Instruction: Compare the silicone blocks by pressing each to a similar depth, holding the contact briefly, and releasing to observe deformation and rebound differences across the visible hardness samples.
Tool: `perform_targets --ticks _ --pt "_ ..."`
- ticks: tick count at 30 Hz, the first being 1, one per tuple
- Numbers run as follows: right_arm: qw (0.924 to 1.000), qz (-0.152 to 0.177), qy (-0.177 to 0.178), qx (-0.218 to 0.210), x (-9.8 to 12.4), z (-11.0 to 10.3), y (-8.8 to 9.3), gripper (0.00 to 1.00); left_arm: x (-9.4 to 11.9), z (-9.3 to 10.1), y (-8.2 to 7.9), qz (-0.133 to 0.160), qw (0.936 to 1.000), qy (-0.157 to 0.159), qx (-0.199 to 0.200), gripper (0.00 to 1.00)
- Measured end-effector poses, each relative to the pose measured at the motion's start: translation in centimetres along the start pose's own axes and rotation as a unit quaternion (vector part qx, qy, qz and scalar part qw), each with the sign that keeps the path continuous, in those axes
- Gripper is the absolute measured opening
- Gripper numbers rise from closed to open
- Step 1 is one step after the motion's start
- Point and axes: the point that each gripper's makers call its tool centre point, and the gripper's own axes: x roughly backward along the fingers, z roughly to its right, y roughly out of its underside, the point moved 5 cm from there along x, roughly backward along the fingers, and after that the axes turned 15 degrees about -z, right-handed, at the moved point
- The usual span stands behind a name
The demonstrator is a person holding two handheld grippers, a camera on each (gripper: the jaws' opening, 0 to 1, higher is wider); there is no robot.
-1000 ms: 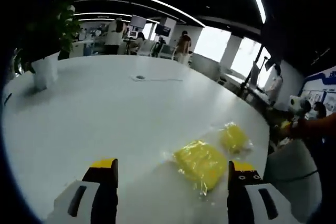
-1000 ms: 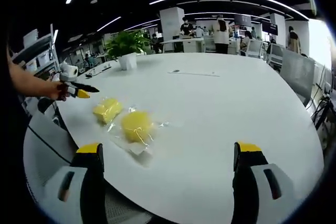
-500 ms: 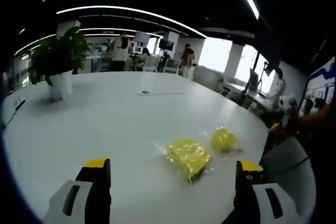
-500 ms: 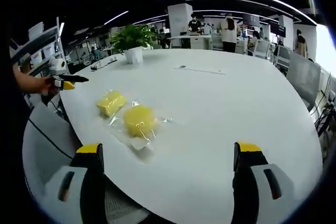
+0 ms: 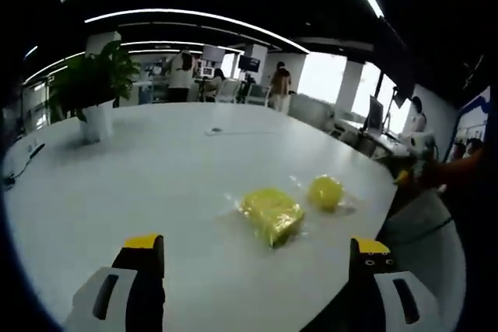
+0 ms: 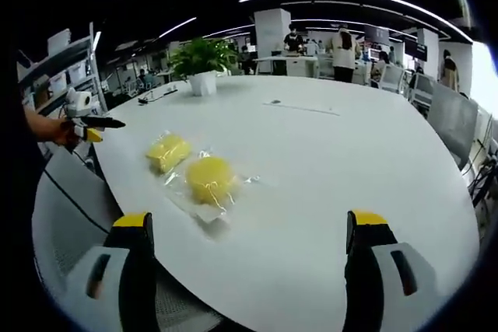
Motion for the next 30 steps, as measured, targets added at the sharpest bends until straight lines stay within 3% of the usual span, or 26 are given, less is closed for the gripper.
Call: perform_targets --ticks 11,16,17,20,30 --pt "0.9999 0.013 -0.009 0.002 -1.0 -0.5 -0.5 0.96 0.1 0.3 -1.0 0.005 0.9999 0.012 -0.005 1.00" --pt "0.9999 0.004 -0.010 -0.009 -0.9 -0.6 -0.1 0.96 -0.7 0.3 -1.9 -0.013 0.9993 0.023 0.025 1.00" --pt "0.9999 0.002 -0.010 -0.012 -1.0 -0.6 0.0 0.96 -1.0 0.3 -1.8 -0.030 0.9984 0.022 0.042 1.00" --pt "0.9998 0.005 -0.006 -0.018 -0.8 -0.5 0.1 0.96 -1.5 0.7 -2.7 -0.029 0.9970 0.044 0.056 1.00" --pt "0.9996 0.010 0.001 -0.028 -0.5 -0.8 0.4 0.96 -3.3 1.7 -5.9 -0.042 0.9957 0.064 0.051 1.00"
